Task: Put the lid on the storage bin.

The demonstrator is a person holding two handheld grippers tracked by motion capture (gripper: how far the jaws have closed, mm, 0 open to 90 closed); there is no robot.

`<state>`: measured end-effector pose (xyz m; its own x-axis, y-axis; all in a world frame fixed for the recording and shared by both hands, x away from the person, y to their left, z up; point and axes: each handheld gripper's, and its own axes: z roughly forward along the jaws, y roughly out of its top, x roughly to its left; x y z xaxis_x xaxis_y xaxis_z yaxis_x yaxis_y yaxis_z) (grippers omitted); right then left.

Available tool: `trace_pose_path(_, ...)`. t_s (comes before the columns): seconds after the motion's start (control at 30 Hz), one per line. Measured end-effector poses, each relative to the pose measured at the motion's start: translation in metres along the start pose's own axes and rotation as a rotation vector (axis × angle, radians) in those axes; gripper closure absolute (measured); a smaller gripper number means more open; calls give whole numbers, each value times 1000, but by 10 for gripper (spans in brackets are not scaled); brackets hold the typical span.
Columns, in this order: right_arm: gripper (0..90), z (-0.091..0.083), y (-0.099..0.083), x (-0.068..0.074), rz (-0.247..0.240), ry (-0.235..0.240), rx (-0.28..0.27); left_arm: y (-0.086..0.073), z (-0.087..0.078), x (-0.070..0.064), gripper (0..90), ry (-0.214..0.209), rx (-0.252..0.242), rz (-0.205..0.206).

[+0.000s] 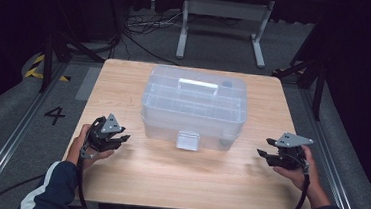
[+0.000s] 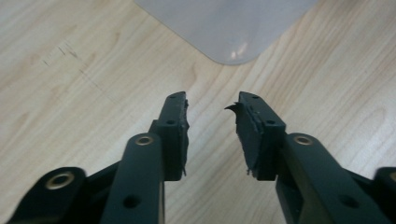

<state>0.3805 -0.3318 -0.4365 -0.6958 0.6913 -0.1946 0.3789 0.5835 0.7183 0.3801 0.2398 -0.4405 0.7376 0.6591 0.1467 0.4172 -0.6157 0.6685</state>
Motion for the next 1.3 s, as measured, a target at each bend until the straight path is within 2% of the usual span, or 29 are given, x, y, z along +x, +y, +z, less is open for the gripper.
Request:
trace_pose_path(0.13, 432, -1, -14, -2, 28, -14, 14, -5, 2, -1, 557, -2, 15, -10)
trace_pose_path(0.3, 394, -2, -26, -5, 57, -13, 27, -12, 4, -3, 467, 25, 34, -29)
trace_pose_path(0.4, 353, -5, -37, -9, 106, -9, 5, -19, 7, -5, 411, 20, 38, -33)
trace_pose_path(0.47, 345, -6, -42, -10, 124, -16, 13, -21, 8, -4, 370, 7, 47, -44)
trace_pose_path(0.53, 317, -6, -48, -10, 139, -12, 15, -22, 8, -4, 338, 16, 51, -49)
trace_pose_path(0.6, 314, -6, -51, -10, 150, -12, 13, -25, 7, -5, 336, 18, 44, -48)
trace_pose_path(0.63, 317, -6, -54, -10, 153, -13, 17, -27, 7, -5, 336, 1, 33, -51)
trace_pose_path(0.7, 313, -7, -61, -10, 176, -3, 12, -30, 7, -5, 310, 10, 36, -58)
trace_pose_path(0.77, 306, -8, -67, -10, 192, 0, 8, -34, 7, -4, 299, -2, 33, -73)
trace_pose_path(0.8, 300, -8, -69, -10, 203, -6, 9, -35, 7, -4, 292, 6, 38, -81)
trace_pose_path(0.9, 288, -9, -72, -10, 218, -10, 4, -40, 7, -3, 266, -6, 37, -87)
trace_pose_path(1.03, 269, -11, -80, -11, 248, -15, 3, -50, 4, -2, 245, -25, 9, -147)
trace_pose_path(1.1, 263, -11, -81, -11, 249, -19, 0, -52, 4, -1, 224, -24, 6, -154)
trace_pose_path(1.17, 249, -11, -84, -13, 273, -17, -6, -58, 3, 1, 205, -39, -13, -183)
trace_pose_path(1.2, 248, -11, -84, -13, 272, -20, -6, -62, 1, 1, 192, -20, -16, -215)
trace_pose_path(1.3, 243, -11, -84, -13, 277, -15, -6, -62, 1, 2, 162, 2, -13, -228)
